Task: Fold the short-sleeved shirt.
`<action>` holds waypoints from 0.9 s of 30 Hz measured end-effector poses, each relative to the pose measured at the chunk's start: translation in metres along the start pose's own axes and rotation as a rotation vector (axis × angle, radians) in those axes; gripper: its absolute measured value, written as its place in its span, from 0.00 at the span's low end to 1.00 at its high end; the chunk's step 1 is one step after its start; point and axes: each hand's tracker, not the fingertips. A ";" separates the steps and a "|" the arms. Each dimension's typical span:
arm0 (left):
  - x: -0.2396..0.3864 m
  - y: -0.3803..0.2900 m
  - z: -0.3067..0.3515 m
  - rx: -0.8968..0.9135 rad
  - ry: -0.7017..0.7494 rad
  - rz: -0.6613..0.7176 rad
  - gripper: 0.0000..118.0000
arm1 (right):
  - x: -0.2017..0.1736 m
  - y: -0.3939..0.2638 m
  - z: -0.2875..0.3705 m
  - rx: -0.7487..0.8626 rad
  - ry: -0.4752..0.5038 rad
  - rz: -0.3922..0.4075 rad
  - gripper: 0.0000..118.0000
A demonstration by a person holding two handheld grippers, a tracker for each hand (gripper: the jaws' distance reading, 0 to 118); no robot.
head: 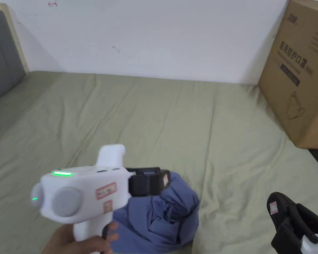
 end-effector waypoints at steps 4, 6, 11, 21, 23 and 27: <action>0.007 -0.002 0.087 0.192 0.164 -0.130 0.89 | -0.009 -0.003 -0.005 0.003 0.017 0.001 0.00; 0.007 -0.012 0.113 0.198 0.221 -0.171 0.88 | -0.014 -0.004 -0.006 0.007 0.043 -0.010 0.00; -0.006 -0.047 0.136 0.154 0.448 -0.216 0.00 | -0.027 -0.005 -0.012 -0.004 0.075 0.000 0.00; -0.033 -0.081 0.119 0.027 0.457 -0.117 0.00 | -0.037 -0.004 -0.009 -0.009 0.101 0.015 0.00; -0.036 -0.081 0.114 0.013 0.470 -0.125 0.00 | -0.036 -0.005 -0.010 -0.012 0.093 0.014 0.00; -0.055 -0.084 0.086 -0.072 0.499 -0.097 0.31 | -0.034 -0.005 -0.011 -0.019 0.088 0.003 0.00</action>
